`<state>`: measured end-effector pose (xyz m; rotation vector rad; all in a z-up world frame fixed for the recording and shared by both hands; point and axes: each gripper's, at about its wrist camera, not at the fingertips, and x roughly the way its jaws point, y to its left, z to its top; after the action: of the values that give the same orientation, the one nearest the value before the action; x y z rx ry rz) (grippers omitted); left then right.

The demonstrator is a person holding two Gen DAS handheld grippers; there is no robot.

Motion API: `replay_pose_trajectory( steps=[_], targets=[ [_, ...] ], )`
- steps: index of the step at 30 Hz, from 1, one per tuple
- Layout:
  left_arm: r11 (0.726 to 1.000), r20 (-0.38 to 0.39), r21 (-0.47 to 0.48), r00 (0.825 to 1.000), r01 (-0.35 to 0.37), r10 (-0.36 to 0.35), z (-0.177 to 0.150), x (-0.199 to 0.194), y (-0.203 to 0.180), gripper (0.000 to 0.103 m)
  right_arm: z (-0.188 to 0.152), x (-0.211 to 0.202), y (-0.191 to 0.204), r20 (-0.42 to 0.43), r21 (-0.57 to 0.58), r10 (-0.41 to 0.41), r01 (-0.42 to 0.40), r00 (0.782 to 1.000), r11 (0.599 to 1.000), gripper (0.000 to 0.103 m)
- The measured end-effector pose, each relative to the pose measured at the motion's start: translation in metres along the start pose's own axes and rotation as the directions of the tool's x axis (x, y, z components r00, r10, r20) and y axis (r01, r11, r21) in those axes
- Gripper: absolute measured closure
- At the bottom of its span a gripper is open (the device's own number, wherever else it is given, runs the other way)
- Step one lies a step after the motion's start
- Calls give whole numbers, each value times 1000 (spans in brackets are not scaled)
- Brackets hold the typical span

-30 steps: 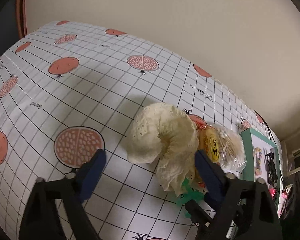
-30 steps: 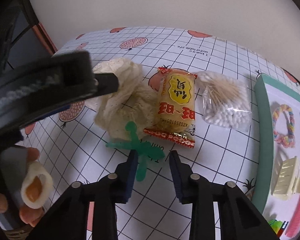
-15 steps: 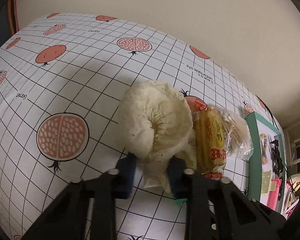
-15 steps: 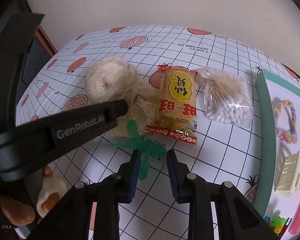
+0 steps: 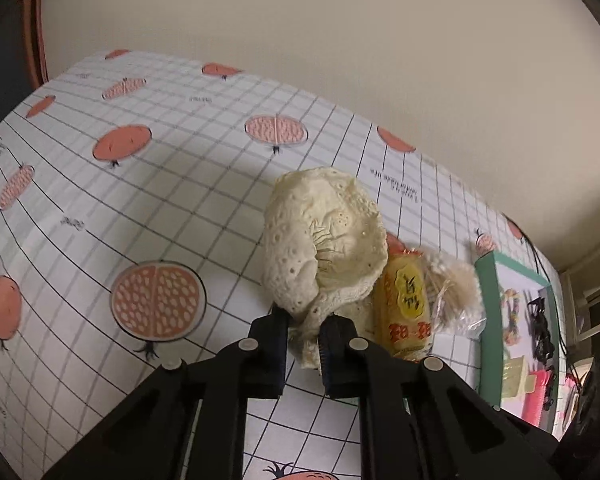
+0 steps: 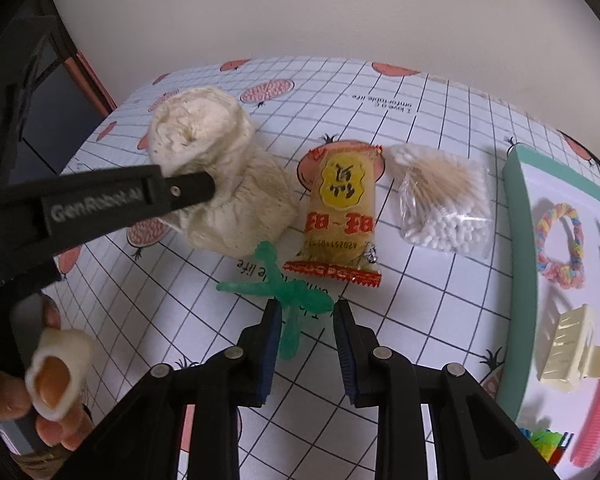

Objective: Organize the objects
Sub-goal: 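Grasp the cream lace fabric with left tool while right tool grasps the green plastic toy, then carry the lace fabric with left tool into the tray while right tool carries the green toy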

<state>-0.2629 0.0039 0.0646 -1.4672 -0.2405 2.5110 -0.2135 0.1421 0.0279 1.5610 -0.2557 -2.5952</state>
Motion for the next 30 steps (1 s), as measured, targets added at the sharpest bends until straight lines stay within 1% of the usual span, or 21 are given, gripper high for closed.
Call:
replay_pose_trajectory(
  steps=[3,9,13,17,22,25,30],
  targets=[
    [1000,32,8,999,-20,20,4,-14,-1,90,3,-10,-4,19,7,6,-6,1000,1000,75],
    [999,103,7,994,-31,30,18,-39,2,90,6,-31,-15,58,31,11,-13,998,999,75],
    [1000,157,14,987,-22,19,24,-61,-3,90,8,-43,-28,74,46,-9,5,997,999,75],
    [1000,189,28,982,7,-12,26,-75,-15,90,7,-60,-49,92,76,-35,28,995,997,75],
    [997,205,70,977,44,-57,22,-85,-44,90,2,-84,-82,115,121,-71,57,991,991,75],
    [992,210,115,975,54,-77,17,-88,-67,90,-1,-97,-103,124,153,-96,77,988,985,75],
    [976,194,187,970,111,-147,5,-91,-110,90,-9,-117,-140,131,208,-143,114,981,972,75]
  ],
)
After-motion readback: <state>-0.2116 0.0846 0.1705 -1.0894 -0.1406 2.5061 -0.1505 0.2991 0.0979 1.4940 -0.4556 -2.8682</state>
